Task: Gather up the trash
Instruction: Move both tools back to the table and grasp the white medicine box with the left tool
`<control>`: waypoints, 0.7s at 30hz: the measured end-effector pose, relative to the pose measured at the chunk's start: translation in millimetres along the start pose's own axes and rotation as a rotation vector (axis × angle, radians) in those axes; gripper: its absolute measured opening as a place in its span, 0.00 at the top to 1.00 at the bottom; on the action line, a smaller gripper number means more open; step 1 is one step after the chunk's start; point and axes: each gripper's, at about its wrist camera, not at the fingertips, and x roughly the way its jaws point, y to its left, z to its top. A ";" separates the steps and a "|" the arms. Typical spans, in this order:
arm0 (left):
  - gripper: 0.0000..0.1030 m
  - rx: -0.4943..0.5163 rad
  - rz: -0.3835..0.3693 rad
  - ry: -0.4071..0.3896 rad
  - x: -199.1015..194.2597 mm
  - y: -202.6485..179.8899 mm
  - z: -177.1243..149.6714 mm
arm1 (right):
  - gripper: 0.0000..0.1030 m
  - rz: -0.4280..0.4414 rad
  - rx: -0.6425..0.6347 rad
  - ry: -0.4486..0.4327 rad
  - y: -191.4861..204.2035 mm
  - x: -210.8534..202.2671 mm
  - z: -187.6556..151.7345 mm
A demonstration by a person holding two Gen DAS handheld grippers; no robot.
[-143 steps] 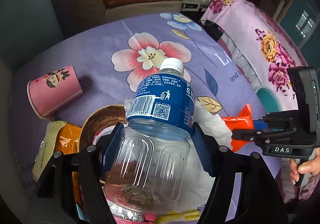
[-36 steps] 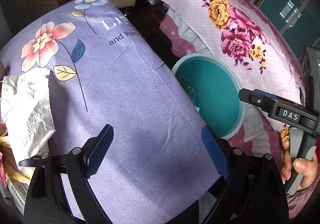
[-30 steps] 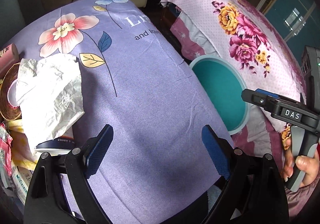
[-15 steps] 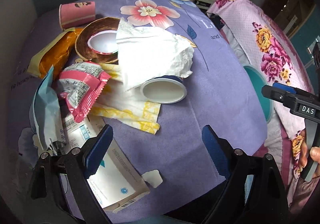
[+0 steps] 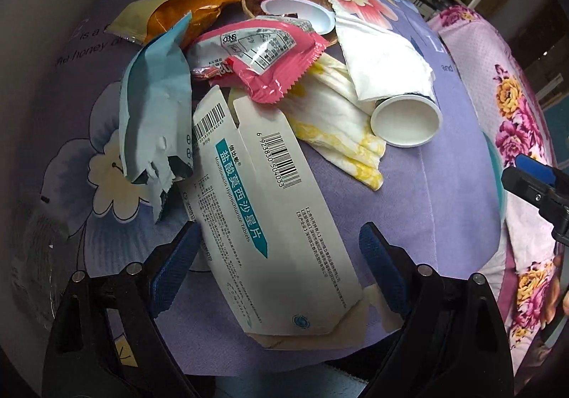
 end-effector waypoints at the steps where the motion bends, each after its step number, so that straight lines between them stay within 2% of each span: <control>1: 0.10 0.007 0.024 0.006 4.0 -1.6 0.0 | 0.21 -0.001 -0.003 0.002 0.9 0.3 0.6; 4: 0.07 0.019 0.060 -0.008 8.7 -4.2 -2.2 | 0.21 -0.009 -0.009 0.006 1.1 0.8 2.9; 6: 0.07 0.014 0.056 -0.022 7.9 -3.5 -2.8 | 0.20 -0.010 -0.007 0.008 -0.1 1.4 4.6; 9: 0.11 -0.002 -0.003 -0.065 1.7 2.8 -4.3 | 0.21 0.002 0.002 0.014 -2.5 4.5 8.9; 12: 0.20 0.004 -0.053 -0.089 -4.5 6.5 -5.4 | 0.21 0.002 0.000 0.019 -1.7 7.8 15.0; 14: 0.29 0.018 -0.086 -0.110 -10.9 5.4 -6.4 | 0.21 0.000 -0.008 0.019 0.5 9.3 19.3; 16: 0.32 0.033 -0.127 -0.110 -14.1 2.8 -6.2 | 0.21 0.002 -0.017 0.017 3.0 10.0 23.0; 19: 0.34 0.060 -0.139 -0.106 -11.3 -1.2 -5.6 | 0.20 0.006 -0.023 0.013 5.8 11.1 26.6; 21: 0.31 0.078 -0.135 -0.099 -7.3 -4.4 -4.8 | 0.21 0.010 -0.021 0.017 5.9 12.9 26.7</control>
